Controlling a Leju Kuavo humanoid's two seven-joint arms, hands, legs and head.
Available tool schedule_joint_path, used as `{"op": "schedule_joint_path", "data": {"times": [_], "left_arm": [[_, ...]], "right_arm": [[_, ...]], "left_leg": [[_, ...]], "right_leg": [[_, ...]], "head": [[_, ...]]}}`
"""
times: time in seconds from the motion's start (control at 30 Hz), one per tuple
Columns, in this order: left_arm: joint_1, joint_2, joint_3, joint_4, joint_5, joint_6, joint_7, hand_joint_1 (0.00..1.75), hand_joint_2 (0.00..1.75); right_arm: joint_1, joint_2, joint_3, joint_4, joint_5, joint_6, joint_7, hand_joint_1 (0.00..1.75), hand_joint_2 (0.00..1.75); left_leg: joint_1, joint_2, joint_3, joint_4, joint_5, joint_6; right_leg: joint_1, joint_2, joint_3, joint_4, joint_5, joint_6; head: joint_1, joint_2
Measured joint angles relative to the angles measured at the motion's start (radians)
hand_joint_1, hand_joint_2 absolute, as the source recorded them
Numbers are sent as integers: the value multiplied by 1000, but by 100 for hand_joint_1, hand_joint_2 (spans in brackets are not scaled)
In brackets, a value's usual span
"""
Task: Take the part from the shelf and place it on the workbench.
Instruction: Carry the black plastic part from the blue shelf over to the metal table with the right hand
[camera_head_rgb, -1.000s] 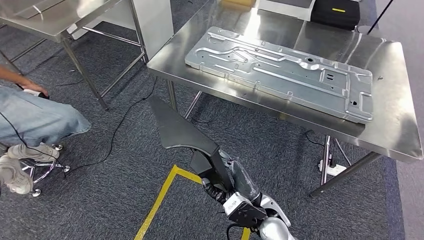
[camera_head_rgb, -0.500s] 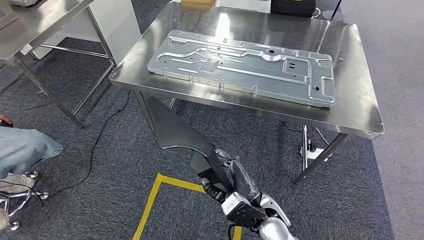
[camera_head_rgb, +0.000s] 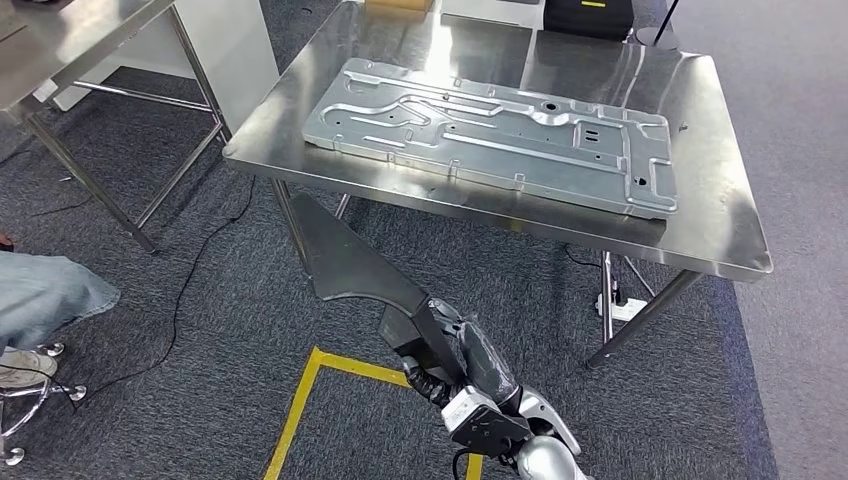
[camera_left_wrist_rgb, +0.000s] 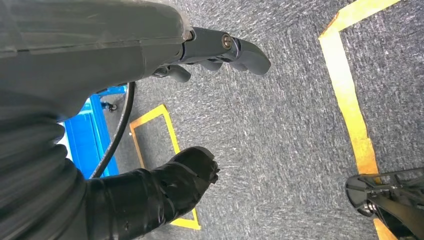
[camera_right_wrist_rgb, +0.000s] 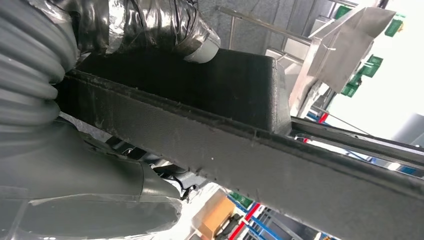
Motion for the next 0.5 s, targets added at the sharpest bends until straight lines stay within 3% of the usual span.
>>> {"op": "schedule_joint_path", "data": {"times": [0.07, 0.1, 0.17, 0.23, 0.3, 0.37, 0.4, 0.43, 0.5], "left_arm": [[0, -1, 0, 0, -4, -2, -1, 0, 175], [0, -1, 0, 0, -7, -4, -3, 0, 175], [0, -1, 0, 0, -15, -8, -7, 0, 175], [-1, -2, 0, 0, -26, -12, -10, 0, 175], [-1, -3, 0, 0, -36, -15, -11, 0, 175], [-1, -4, 0, 0, -41, -16, -11, 0, 175], [0, -5, 0, 0, -42, -16, -11, 0, 175], [1, -5, 0, 0, -43, -17, -11, 0, 175], [3, -5, 0, 0, -47, -17, -11, 0, 175]], "right_arm": [[-2, 0, 0, -1, 4, -4, 1, 173, 175], [-3, 0, 0, -1, 6, -6, 2, 173, 175], [-3, 0, 0, -1, -9, -3, 6, 173, 175], [-6, 3, 0, -3, -54, 13, 10, 173, 175], [-17, 12, 0, -9, -109, 30, 17, 173, 175], [-34, 21, -1, -15, -147, 37, 26, 173, 175], [-41, 23, -2, -17, -157, 38, 30, 173, 175], [-47, 25, -3, -20, -163, 38, 33, 173, 175], [-58, 29, -5, -22, -173, 36, 39, 173, 175]], "left_leg": [[-2, 0, 3, -1, -3, -6], [-3, 0, 3, -1, -5, -11], [-4, 2, 6, -7, -6, -23], [-3, 2, 8, 0, -14, -33], [-2, 0, -25, 73, -56, -39], [-1, -2, -92, 200, -110, -43], [-1, -2, -118, 245, -119, -45], [-1, -2, -130, 258, -109, -46], [0, -2, -97, 172, -40, -47]], "right_leg": [[7, -5, 60, -121, 40, -11], [11, -7, 74, -151, 44, -16], [15, -5, 78, -165, 40, -24], [9, -3, 89, -180, 45, -34], [4, -2, 100, -192, 49, -45], [7, 0, 103, -192, 47, -52], [8, 1, 104, -190, 44, -53], [9, 3, 105, -188, 41, -54], [9, 7, 112, -181, 31, -50]], "head": [[0, 0], [0, 0], [-1, 0], [-1, 0], [-3, 0], [-4, 0], [-4, 0], [-4, 0], [-4, 0]]}}
